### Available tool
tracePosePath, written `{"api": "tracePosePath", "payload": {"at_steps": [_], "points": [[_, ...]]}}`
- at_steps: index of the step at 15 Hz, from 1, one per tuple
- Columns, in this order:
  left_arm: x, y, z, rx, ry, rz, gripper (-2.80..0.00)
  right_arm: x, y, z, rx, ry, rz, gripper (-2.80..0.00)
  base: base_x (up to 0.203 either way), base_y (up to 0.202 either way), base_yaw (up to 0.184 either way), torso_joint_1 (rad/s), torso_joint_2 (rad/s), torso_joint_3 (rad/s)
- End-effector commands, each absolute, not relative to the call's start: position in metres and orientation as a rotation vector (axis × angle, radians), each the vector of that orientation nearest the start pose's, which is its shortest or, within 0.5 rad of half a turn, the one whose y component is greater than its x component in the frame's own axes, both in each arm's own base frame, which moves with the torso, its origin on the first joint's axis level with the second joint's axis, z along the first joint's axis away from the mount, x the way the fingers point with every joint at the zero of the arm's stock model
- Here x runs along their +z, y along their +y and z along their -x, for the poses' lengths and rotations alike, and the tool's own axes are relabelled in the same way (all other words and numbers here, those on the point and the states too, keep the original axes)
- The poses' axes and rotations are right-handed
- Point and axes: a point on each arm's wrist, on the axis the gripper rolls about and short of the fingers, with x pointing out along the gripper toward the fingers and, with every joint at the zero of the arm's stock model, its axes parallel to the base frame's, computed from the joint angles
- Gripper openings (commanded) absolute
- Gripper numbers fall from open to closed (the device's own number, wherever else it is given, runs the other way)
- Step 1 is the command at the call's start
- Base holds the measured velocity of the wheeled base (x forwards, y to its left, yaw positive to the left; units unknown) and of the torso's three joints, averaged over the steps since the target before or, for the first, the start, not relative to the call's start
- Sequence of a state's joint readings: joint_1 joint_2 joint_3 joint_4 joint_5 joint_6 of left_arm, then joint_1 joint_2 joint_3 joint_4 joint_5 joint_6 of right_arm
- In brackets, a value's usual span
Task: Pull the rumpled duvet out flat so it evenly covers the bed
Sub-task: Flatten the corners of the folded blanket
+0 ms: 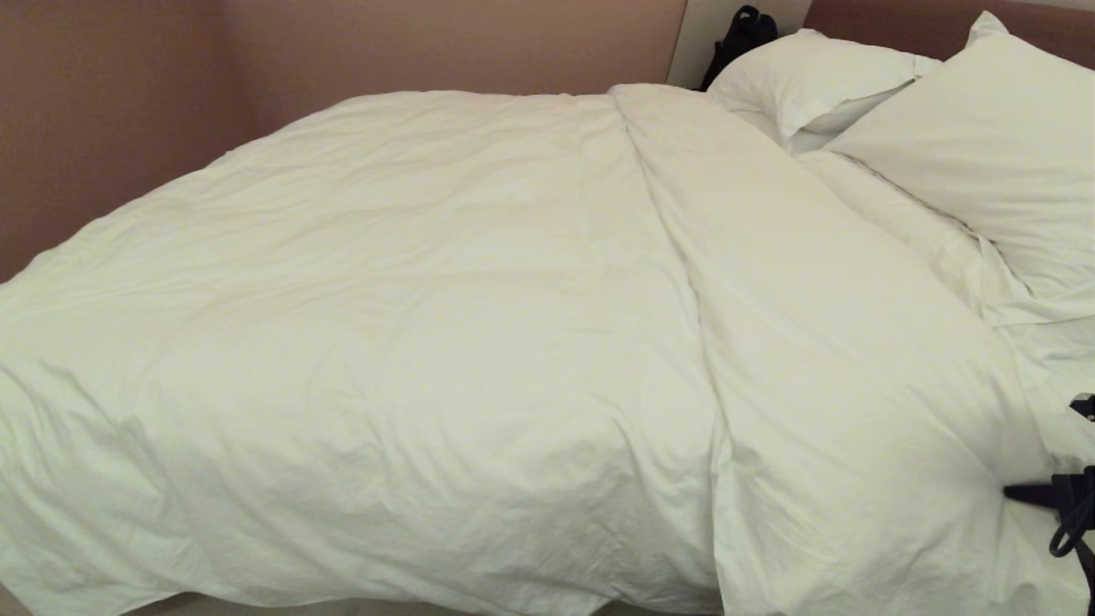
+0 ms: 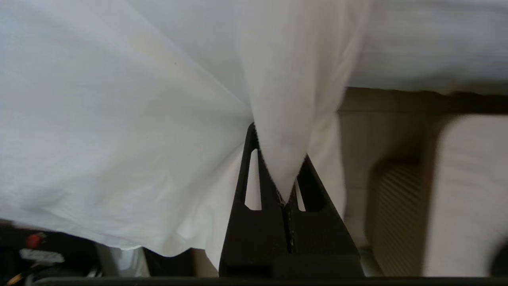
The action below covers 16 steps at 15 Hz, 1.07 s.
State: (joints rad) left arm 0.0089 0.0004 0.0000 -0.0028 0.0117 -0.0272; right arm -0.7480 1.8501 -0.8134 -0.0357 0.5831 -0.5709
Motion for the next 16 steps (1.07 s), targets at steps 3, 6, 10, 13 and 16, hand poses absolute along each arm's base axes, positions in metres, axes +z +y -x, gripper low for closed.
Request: {"api": "tracePosePath", "payload": {"at_steps": [3, 6, 10, 13, 16], "points": [[0.076, 0.000, 0.023, 0.021, -0.003, 0.028, -2.80, 0.116, -0.188, -0.211, -0.019, 0.765, -0.006, -2.80, 0.000, 0.000, 0.000, 0.000, 0.00, 0.000], [0.076, 0.000, 0.023, 0.021, -0.003, 0.028, -2.80, 0.134, -0.185, -0.204, -0.074, 0.739, 0.043, -2.80, 0.000, 0.000, 0.000, 0.000, 0.00, 0.000], [0.076, 0.000, 0.023, 0.021, -0.003, 0.028, -2.80, 0.134, -0.187, -0.204, -0.120, 0.764, 0.061, -2.80, 0.000, 0.000, 0.000, 0.000, 0.00, 0.000], [0.076, 0.000, 0.023, 0.021, -0.003, 0.028, -2.80, 0.134, -0.188, -0.203, -0.160, 0.787, 0.077, -2.80, 0.000, 0.000, 0.000, 0.000, 0.00, 0.000], [0.076, 0.000, 0.023, 0.021, -0.003, 0.028, -2.80, 0.130, -0.189, -0.204, -0.170, 0.806, 0.076, -2.80, 0.000, 0.000, 0.000, 0.000, 0.00, 0.000]]}}
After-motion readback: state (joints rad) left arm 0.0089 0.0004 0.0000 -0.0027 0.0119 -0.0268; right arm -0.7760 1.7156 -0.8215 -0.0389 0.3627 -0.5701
